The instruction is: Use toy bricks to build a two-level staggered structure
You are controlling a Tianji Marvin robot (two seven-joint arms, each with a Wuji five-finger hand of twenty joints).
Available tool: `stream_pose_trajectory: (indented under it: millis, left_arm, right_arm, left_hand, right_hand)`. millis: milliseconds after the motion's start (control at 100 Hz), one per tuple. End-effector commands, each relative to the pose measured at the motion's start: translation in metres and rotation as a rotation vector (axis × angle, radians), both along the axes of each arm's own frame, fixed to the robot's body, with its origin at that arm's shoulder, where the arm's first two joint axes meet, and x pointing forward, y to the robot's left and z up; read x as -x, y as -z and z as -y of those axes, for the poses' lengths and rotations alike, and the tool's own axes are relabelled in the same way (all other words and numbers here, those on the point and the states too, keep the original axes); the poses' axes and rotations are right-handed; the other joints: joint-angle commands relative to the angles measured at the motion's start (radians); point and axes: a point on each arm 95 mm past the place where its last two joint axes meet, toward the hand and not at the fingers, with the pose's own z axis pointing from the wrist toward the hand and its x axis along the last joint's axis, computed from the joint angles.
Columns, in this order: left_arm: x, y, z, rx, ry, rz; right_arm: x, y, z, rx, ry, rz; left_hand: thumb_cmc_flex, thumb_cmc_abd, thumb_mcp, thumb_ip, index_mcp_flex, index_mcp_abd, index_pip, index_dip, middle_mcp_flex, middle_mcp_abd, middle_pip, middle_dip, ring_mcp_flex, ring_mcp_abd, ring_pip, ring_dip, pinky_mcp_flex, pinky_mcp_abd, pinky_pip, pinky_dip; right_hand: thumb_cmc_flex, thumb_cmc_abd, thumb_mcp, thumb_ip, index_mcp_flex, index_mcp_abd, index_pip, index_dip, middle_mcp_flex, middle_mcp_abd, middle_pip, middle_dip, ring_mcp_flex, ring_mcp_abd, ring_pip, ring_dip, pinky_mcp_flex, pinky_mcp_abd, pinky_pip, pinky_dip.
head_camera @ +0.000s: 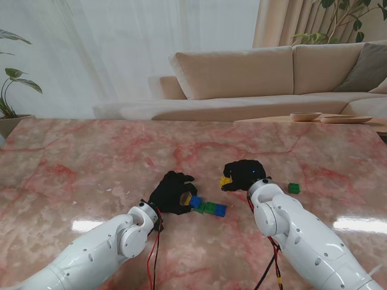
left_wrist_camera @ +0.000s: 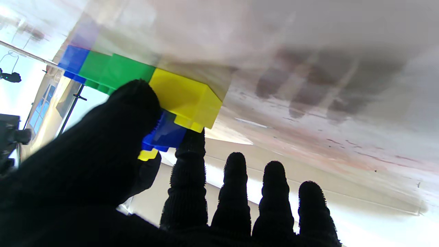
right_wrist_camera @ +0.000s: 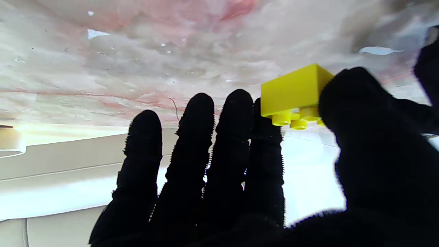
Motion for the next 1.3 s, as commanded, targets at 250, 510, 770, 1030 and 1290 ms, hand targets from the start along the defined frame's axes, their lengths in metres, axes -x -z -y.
stream_pose_trajectory:
  millis: [250, 510, 770, 1030, 1290]
  left_arm:
    - [0.026, 0.04, -0.007, -0.053, 0.002, -0.084]
    - [0.027, 0.04, -0.007, -0.057, 0.013, -0.087]
    - [0.028, 0.04, -0.008, -0.06, 0.018, -0.092]
    - [0.027, 0.041, -0.008, -0.058, 0.017, -0.089]
    - [0.027, 0.041, -0.009, -0.058, 0.019, -0.089]
  right_arm:
    - [0.029, 0.005, -0.016, -0.009, -0.016, -0.035]
    - [0.038, 0.006, -0.028, -0.018, -0.046, -0.055]
    - [0.046, 0.008, -0.04, -0.006, -0.039, -0.073]
    - [0.052, 0.017, -0.048, 0.014, -0.046, -0.062]
    - [0.055, 0.026, -0.05, 0.028, -0.056, -0.06]
  left_hand:
    - [-0.035, 0.015, -0.045, 0.029, -0.036, -0.038, 0.115, 0.117, -0.003, -0.014, 0.002, 0.01, -0.001, 0.016, -0.004, 0.007, -0.008, -0.002, -0.003, 0.009]
    - [-0.032, 0.006, -0.04, 0.028, -0.042, -0.038, 0.1, 0.128, -0.004, -0.014, -0.001, 0.011, 0.0, 0.016, -0.005, 0.007, -0.008, -0.001, -0.003, 0.008]
    - [-0.033, 0.006, -0.035, 0.027, -0.047, -0.034, 0.071, 0.118, -0.009, -0.015, -0.003, 0.009, 0.0, 0.015, -0.006, 0.006, -0.008, -0.002, -0.005, 0.006]
    - [-0.033, 0.004, -0.034, 0.027, -0.048, -0.033, 0.065, 0.115, -0.009, -0.016, -0.003, 0.009, 0.0, 0.016, -0.006, 0.007, -0.008, -0.002, -0.005, 0.005]
    - [-0.033, 0.005, -0.033, 0.027, -0.05, -0.032, 0.064, 0.114, -0.01, -0.016, -0.002, 0.008, 0.0, 0.015, -0.006, 0.007, -0.008, -0.002, -0.003, 0.006]
  right_hand:
    - [0.056, 0.05, 0.086, -0.013, 0.101, -0.109, 0.098, 0.024, 0.024, 0.009, -0.019, 0.024, 0.027, 0.005, 0.017, 0.019, 0.002, 0.012, 0.04, 0.033]
    - [0.048, 0.058, 0.079, -0.015, 0.105, -0.099, 0.097, 0.024, 0.027, 0.016, -0.023, 0.024, 0.028, 0.01, 0.016, 0.022, 0.0, 0.013, 0.041, 0.033]
    - [0.046, 0.066, 0.059, -0.015, 0.098, -0.089, 0.089, 0.016, 0.019, 0.021, -0.026, 0.017, 0.018, 0.012, 0.019, 0.028, -0.009, 0.011, 0.045, 0.037]
    - [0.051, 0.063, 0.056, -0.012, 0.1, -0.088, 0.09, 0.015, 0.02, 0.022, -0.019, 0.019, 0.021, 0.01, 0.024, 0.032, -0.007, 0.01, 0.048, 0.04]
    - [0.053, 0.064, 0.05, -0.011, 0.098, -0.091, 0.09, 0.015, 0.019, 0.021, -0.018, 0.018, 0.02, 0.009, 0.023, 0.033, -0.006, 0.011, 0.048, 0.041]
